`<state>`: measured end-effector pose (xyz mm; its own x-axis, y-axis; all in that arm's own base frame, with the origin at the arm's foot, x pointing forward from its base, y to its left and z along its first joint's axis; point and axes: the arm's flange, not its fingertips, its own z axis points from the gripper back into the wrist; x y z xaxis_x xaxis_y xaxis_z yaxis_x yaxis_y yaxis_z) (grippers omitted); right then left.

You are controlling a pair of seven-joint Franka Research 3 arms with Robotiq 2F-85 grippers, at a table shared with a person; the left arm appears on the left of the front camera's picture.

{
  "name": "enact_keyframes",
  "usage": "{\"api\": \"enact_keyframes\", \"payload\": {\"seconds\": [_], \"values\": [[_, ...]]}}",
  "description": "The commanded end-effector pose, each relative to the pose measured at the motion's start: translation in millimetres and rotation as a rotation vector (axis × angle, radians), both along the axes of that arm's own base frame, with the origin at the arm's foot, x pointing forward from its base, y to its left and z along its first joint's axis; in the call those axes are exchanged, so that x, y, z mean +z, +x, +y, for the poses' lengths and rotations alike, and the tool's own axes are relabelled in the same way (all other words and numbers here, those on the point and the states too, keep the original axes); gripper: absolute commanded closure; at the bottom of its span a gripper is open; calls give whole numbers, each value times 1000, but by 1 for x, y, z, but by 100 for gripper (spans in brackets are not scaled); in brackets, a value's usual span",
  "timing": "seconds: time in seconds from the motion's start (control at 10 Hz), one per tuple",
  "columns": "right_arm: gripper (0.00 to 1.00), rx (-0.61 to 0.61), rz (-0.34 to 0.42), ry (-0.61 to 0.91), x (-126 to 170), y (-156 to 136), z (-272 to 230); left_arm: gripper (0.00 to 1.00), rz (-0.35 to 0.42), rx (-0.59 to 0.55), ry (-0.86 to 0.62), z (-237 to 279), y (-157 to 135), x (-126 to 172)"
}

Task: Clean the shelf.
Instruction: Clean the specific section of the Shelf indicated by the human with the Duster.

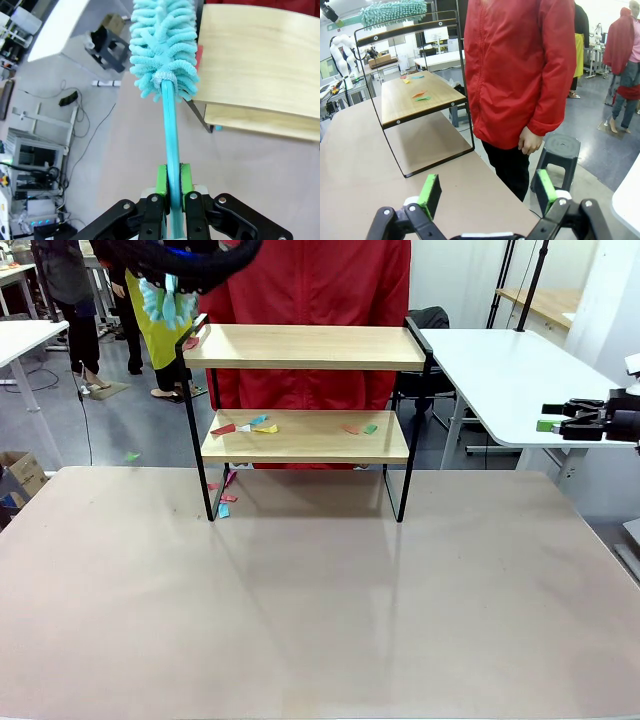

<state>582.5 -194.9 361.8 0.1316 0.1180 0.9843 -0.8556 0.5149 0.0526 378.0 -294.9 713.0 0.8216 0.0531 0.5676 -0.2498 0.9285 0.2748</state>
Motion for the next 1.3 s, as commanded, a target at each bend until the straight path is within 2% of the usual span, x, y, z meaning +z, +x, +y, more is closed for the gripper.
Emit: {"api": "enact_keyframes", "payload": {"seconds": [0.0, 0.1, 0.2, 0.6, 0.7, 0.9, 1.2], "values": [[0, -15, 16, -4, 8, 0, 2, 87, -70, -38, -57, 19, -9, -10], [0, -15, 16, -4, 8, 0, 2, 87, -99, -64, -111, 23, -11, -8], [0, -15, 16, -4, 8, 0, 2, 87, -30, -8, -18, 5, -3, 3], [0, -15, 16, -4, 8, 0, 2, 87, -30, -8, -18, 5, -3, 3], [0, -15, 16, -4, 8, 0, 2, 87, -27, -13, -25, 3, -2, -5], [0, -15, 16, -4, 8, 0, 2, 87, -126, -77, -164, 10, -7, -1], [0, -15, 16, -4, 8, 0, 2, 87, -146, -193, -279, 26, -14, -4]]}}
